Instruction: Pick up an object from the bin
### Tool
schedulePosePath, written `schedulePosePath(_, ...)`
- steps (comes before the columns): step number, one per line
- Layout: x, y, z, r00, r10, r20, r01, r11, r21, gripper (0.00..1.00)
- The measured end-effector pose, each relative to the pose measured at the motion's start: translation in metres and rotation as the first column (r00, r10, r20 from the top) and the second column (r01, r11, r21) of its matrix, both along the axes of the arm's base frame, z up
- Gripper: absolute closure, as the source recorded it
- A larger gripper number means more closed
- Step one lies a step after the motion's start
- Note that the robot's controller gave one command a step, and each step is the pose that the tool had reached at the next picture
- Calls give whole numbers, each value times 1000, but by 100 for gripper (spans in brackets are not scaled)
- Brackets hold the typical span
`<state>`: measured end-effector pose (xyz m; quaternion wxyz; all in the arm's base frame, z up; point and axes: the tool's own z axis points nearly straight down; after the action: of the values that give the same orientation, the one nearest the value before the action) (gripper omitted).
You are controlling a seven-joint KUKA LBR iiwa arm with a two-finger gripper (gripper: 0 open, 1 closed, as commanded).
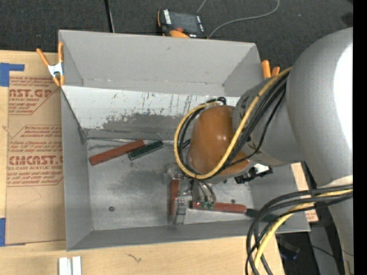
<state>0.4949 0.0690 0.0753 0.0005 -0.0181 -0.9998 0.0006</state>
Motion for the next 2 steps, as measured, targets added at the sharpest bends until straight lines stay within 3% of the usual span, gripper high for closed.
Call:
schedulePosePath(1,13,-101,-6,995,95,2,-95,995,-3,0)
schedulePosePath(2,13,-96,-6,995,101,1,-101,995,2,100)
